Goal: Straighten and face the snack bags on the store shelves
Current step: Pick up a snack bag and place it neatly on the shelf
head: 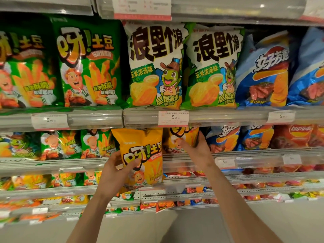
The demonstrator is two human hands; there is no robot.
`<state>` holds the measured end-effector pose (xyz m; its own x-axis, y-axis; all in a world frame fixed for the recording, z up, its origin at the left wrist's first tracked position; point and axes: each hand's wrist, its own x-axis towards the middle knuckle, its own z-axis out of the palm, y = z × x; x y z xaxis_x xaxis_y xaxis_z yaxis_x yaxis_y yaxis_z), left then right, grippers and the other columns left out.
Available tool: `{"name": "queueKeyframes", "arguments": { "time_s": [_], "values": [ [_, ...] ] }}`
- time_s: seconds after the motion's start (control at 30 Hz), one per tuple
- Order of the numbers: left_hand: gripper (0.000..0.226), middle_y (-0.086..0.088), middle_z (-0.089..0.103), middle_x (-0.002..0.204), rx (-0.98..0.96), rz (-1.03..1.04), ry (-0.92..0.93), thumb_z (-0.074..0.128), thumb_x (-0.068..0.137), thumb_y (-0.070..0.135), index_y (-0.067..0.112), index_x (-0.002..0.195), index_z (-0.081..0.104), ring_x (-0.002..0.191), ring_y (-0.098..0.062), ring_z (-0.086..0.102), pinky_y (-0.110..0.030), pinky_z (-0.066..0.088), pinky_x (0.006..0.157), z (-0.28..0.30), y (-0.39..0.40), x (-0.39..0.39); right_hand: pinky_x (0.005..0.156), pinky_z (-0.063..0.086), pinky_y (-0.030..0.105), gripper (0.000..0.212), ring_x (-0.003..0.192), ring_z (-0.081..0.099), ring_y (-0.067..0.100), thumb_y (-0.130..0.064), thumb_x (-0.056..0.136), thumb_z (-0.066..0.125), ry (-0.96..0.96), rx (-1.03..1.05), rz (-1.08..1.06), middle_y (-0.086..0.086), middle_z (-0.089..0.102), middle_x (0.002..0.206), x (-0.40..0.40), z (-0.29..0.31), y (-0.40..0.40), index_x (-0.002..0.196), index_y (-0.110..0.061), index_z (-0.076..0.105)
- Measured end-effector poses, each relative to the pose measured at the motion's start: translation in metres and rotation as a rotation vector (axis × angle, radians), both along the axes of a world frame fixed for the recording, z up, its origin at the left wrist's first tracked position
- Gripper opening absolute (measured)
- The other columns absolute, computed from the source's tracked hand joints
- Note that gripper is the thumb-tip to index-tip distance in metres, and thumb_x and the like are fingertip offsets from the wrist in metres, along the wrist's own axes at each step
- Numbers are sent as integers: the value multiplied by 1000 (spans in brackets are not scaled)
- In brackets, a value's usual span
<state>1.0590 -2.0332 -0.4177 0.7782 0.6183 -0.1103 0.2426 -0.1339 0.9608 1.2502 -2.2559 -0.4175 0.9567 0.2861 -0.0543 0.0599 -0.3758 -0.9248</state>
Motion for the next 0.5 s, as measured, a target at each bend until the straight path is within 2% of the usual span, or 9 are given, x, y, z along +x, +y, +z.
{"name": "queueKeyframes", "arguments": {
  "time_s": [0.07,0.13,0.2,0.27,0.33,0.4,0.5],
  "values": [
    [61,16,76,104,6,19,-5,81,67,56,29,119,65,95,10,65,-20,46,75,1,3,-2,104,49,29,82,118,63,11,-46,77,86,-4,31,-51,-6,67,127,3,-3,2,145,-21,48],
    [59,21,75,101,8,32,-13,79,66,57,30,117,66,94,12,65,-21,47,75,3,5,-4,109,49,38,82,122,63,18,-47,75,87,-17,52,-72,1,66,130,5,-2,4,142,-20,51],
    [57,28,73,100,5,44,-22,79,66,58,31,114,66,92,16,64,-22,46,75,5,8,-7,110,48,45,85,124,60,22,-56,72,85,-65,35,-85,6,62,133,6,3,5,141,-20,53],
    [55,31,71,100,17,51,-28,79,67,58,31,112,66,92,18,62,-22,45,75,7,10,-9,112,46,46,91,128,57,23,-64,69,82,-125,31,-116,5,58,137,9,12,6,141,-20,53],
    [52,33,70,99,30,60,-27,79,68,58,32,111,66,91,20,61,-21,44,75,8,12,-12,115,44,44,93,132,55,21,-63,68,84,-173,75,-127,2,57,140,12,21,7,144,-21,50],
    [48,31,72,100,31,68,-27,80,71,56,32,110,67,94,16,63,-21,45,76,9,15,-13,111,45,35,92,128,56,13,-62,67,85,-183,111,-120,-5,61,135,11,25,6,143,-24,49],
    [49,29,73,100,37,66,-27,78,69,58,32,109,68,95,14,63,-22,46,77,10,18,-17,93,47,24,103,101,63,-3,-80,57,79,-88,71,-135,-27,61,111,-5,23,4,139,-31,41]
  ]
}}
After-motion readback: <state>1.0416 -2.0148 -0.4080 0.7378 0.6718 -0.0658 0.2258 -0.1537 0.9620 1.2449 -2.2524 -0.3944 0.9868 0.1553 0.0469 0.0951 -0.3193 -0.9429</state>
